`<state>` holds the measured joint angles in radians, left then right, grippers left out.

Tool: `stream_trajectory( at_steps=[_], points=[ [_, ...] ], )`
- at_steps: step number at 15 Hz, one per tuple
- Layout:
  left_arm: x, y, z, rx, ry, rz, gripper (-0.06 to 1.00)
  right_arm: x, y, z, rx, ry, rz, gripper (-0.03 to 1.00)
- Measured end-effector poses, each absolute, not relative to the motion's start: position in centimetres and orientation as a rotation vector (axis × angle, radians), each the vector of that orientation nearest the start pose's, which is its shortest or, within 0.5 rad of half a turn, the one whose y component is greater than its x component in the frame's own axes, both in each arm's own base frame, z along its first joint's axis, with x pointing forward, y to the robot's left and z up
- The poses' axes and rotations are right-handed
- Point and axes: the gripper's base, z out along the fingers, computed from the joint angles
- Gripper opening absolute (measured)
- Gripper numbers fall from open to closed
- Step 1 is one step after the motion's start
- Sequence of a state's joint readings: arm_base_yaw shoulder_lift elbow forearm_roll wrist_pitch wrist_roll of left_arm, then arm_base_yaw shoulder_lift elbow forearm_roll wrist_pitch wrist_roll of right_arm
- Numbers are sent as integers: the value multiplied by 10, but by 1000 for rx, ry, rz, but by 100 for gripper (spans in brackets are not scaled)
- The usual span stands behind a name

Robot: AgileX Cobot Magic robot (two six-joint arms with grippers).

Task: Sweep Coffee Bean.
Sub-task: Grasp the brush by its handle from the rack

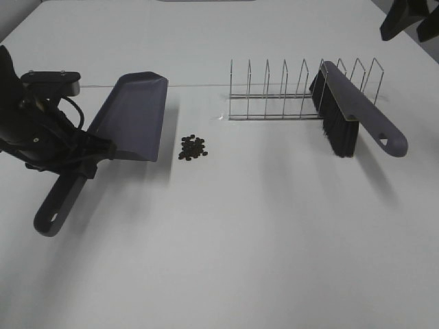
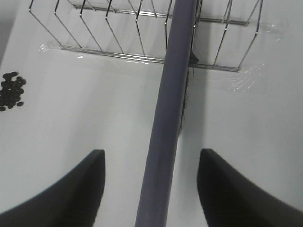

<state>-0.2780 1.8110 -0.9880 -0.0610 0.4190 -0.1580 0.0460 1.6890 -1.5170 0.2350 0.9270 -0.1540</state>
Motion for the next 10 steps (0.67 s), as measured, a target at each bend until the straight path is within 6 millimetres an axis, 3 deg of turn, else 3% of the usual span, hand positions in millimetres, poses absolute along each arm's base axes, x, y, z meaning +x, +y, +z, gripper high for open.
stream_trajectory(
  at_steps=[2,4,7,10],
  points=[
    [328,-96,153,95,2736,-174,36,408,37,303,-93,2658,290,56],
    [329,-96,153,95,2731,-175,36,423,39,294,-69,2694,297,56],
    [330,-96,154,94,2714,-179,36,451,59,280,-116,2730,196,56],
    [330,-97,154,93,2711,-179,36,475,70,253,-113,2801,124,56]
  ],
)
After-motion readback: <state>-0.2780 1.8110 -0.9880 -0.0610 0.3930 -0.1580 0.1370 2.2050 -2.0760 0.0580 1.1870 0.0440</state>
